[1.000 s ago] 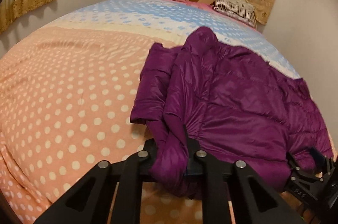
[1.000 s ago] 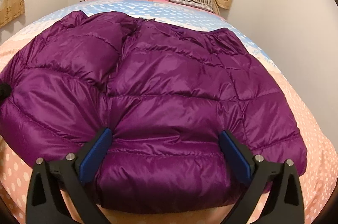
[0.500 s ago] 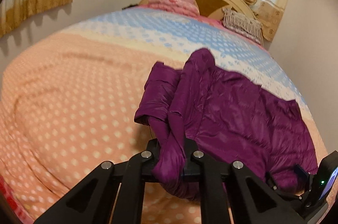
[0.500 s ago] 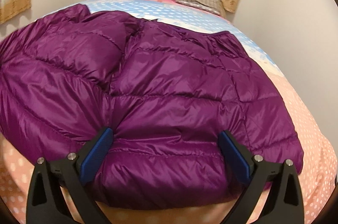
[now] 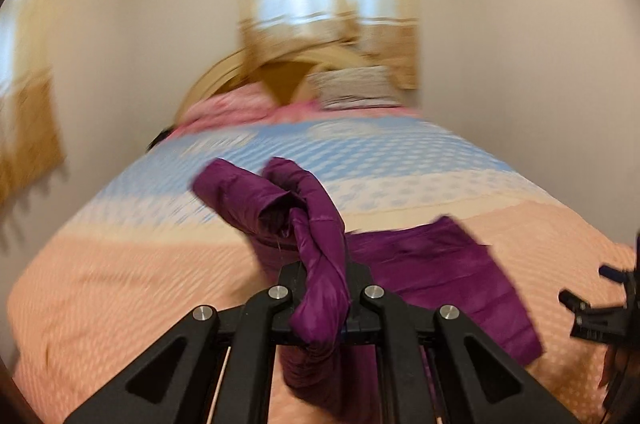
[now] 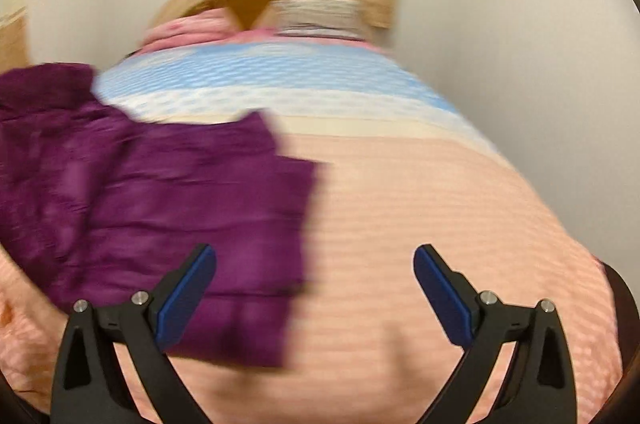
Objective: Fold large clothes
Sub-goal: 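Lift the jacket with the left gripper and lay it across the bed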
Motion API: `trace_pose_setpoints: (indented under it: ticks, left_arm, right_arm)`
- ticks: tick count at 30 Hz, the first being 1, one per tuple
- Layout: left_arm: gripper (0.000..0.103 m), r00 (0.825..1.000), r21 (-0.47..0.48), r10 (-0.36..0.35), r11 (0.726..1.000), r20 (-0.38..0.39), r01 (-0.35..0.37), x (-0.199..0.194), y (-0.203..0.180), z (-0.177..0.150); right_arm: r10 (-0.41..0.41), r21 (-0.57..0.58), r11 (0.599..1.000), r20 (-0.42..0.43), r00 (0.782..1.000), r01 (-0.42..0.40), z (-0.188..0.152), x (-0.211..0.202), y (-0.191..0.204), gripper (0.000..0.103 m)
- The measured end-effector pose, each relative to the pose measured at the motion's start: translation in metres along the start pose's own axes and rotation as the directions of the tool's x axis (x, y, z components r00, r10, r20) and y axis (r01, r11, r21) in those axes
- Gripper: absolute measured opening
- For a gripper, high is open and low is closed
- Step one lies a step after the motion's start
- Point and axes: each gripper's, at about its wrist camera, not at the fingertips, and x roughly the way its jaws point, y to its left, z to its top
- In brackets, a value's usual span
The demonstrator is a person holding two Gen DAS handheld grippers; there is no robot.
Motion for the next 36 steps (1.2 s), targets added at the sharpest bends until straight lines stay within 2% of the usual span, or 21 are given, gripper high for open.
trace_pose_setpoints:
  ticks: [4,7,10,13,18,20,23,25,26,27,30,33,36]
  left_arm:
    - [0.007,0.996,0.143,-0.092,0.985,-0.001,0.091,0.021,-0.074,-0.001]
    - [0.007,0.984,0.222,-0.170,0.959,-0.057,0.179,0.044,-0.124,-0.020]
    - [0.007,0.959,0.279,-0.236,0.921,-0.156,0.272,0.068,-0.162,-0.050]
    - [0.007,0.941,0.302,-0.255,0.900,-0.222,0.315,0.085,-0.178,-0.074]
    - [0.010,0.941,0.346,-0.261,0.881,-0.215,0.323,0.081,-0.179,-0.090]
    - [0.015,0.944,0.381,-0.263,0.867,-0.198,0.322,0.068,-0.182,-0.089]
    - [0.038,0.949,0.414,-0.265,0.854,-0.172,0.314,0.050,-0.190,-0.084]
    - [0.078,0.957,0.422,-0.260,0.859,-0.129,0.290,0.032,-0.191,-0.082]
    - [0.086,0.959,0.423,-0.259,0.861,-0.112,0.282,0.024,-0.189,-0.081]
    - [0.090,0.961,0.423,-0.261,0.863,-0.094,0.276,0.018,-0.187,-0.078]
    - [0.090,0.960,0.398,-0.271,0.875,-0.070,0.276,0.002,-0.169,-0.068]
    - [0.090,0.972,0.352,-0.231,0.906,-0.053,0.235,0.005,-0.143,-0.058]
    - [0.090,0.984,0.286,-0.165,0.942,-0.067,0.177,0.024,-0.108,-0.049]
  right_arm:
    - [-0.075,0.105,0.991,-0.032,0.997,0.078,-0.013,0.002,-0.058,0.101]
    - [-0.104,0.159,0.981,-0.063,0.993,0.113,-0.026,0.004,-0.084,0.101]
    - [-0.117,0.178,0.975,-0.081,0.990,0.130,-0.030,0.006,-0.099,0.101]
    - [-0.119,0.186,0.973,-0.099,0.988,0.136,-0.033,0.010,-0.104,0.101]
    - [-0.111,0.181,0.974,-0.125,0.986,0.133,-0.042,0.018,-0.102,0.101]
    - [-0.109,0.182,0.974,-0.132,0.985,0.132,-0.045,0.022,-0.104,0.101]
    - [-0.098,0.187,0.975,-0.141,0.985,0.124,-0.044,0.027,-0.102,0.101]
    - [-0.095,0.184,0.975,-0.144,0.985,0.121,-0.044,0.027,-0.100,0.101]
    - [-0.095,0.181,0.976,-0.143,0.985,0.121,-0.042,0.026,-0.100,0.101]
    - [-0.096,0.180,0.976,-0.143,0.985,0.122,-0.041,0.027,-0.099,0.101]
    - [-0.095,0.179,0.976,-0.150,0.984,0.122,-0.036,0.029,-0.099,0.099]
    - [-0.105,0.177,0.975,-0.150,0.983,0.131,-0.032,0.033,-0.099,0.098]
    - [-0.105,0.167,0.977,-0.149,0.983,0.130,-0.028,0.035,-0.095,0.098]
